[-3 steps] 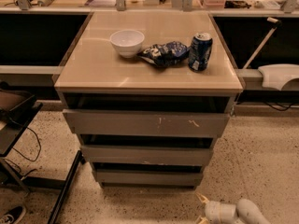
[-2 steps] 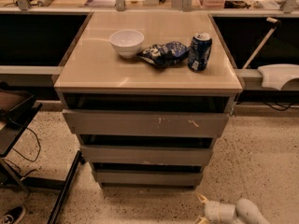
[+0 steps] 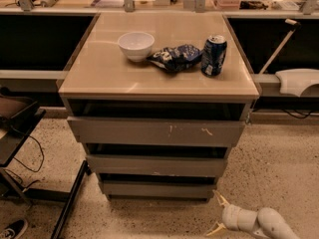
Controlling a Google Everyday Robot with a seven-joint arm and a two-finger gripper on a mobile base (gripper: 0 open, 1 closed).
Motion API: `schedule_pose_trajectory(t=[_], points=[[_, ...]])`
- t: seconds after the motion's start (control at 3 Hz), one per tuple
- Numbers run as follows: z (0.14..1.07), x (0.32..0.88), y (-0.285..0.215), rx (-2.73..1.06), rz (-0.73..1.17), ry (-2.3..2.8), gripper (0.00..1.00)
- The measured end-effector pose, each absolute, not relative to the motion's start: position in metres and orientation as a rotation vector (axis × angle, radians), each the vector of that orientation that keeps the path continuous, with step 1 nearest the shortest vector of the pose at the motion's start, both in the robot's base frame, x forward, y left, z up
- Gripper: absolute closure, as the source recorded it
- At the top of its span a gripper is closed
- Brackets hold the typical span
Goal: Open bottom drawer
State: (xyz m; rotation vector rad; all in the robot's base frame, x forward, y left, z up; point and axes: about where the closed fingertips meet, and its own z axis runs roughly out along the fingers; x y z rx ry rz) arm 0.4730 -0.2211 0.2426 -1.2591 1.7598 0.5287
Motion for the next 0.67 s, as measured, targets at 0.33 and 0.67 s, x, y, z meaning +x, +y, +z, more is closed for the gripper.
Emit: schedule_pose_trajectory(t=[0.33, 0.67], points=[[0.290, 0.470, -0.213, -1.366, 0.185, 1.554, 0.00], [0.315, 0.468, -0.209, -1.404, 0.012, 1.454, 0.00]])
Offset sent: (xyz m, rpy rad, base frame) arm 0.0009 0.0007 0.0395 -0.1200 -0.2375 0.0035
